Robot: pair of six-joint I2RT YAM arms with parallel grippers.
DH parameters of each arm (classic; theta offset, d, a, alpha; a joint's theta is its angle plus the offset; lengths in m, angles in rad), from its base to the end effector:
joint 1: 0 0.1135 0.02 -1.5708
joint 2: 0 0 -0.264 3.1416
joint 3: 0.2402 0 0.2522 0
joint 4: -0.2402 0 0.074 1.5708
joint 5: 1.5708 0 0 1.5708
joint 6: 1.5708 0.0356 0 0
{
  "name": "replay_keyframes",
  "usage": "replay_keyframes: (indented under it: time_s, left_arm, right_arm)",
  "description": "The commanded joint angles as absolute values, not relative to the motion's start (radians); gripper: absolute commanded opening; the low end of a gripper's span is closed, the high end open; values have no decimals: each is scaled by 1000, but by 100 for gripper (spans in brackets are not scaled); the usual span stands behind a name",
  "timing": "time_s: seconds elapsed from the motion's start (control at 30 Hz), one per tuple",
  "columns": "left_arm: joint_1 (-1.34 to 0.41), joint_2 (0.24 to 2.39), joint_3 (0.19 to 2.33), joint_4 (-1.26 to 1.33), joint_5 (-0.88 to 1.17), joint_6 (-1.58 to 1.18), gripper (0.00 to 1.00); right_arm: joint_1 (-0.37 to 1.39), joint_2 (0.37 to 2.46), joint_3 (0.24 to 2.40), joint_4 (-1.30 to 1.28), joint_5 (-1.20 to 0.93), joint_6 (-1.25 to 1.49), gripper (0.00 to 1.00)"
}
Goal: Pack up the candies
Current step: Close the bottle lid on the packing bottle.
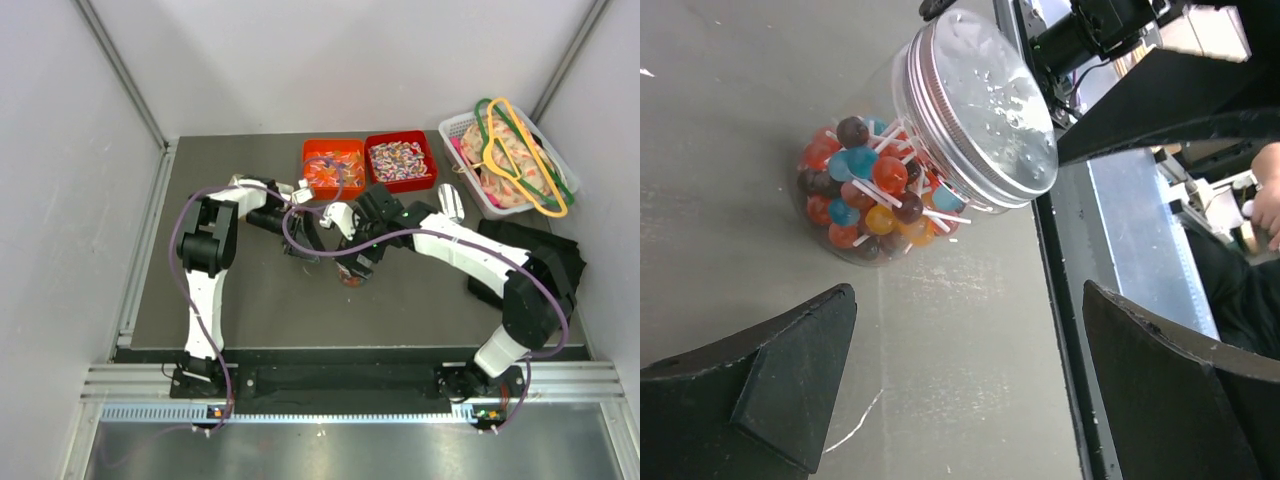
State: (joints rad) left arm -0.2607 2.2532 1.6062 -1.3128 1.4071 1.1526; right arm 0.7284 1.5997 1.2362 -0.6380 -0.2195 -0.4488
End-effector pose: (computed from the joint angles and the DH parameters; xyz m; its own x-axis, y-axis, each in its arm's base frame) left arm 0.3657 -0.1339 0.1448 -0.6551 0.3289 -0.6802 0.6872 -0.1148 -0.7173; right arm 0.2460 0.2298 0.2548 -0.2464 -0.7873 -0.5652 -0.9370 0.3426 -0.0686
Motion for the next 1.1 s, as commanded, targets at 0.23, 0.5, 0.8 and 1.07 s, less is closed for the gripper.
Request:
replay_keyframes:
  time_s: [0.23,0.5,0.8,1.07]
  left_arm:
    - [-259,2175,1646,-1505,1419,1258,99]
    - [-271,2177,1641,-1505,1410,1266,99]
    - [-279,2189,1631,-1506,1425,1270,99]
    - [-281,2180,1629,-1506,1433,1266,99]
  right_arm:
    - [710,1537,1330,-690,-279,-469,99]
    - [710,1496,1324,-654,-206,-465,97]
    - [710,1525,1341,-646,-221,-466,38]
    - [712,1563,1305,-606,-215,-459,32]
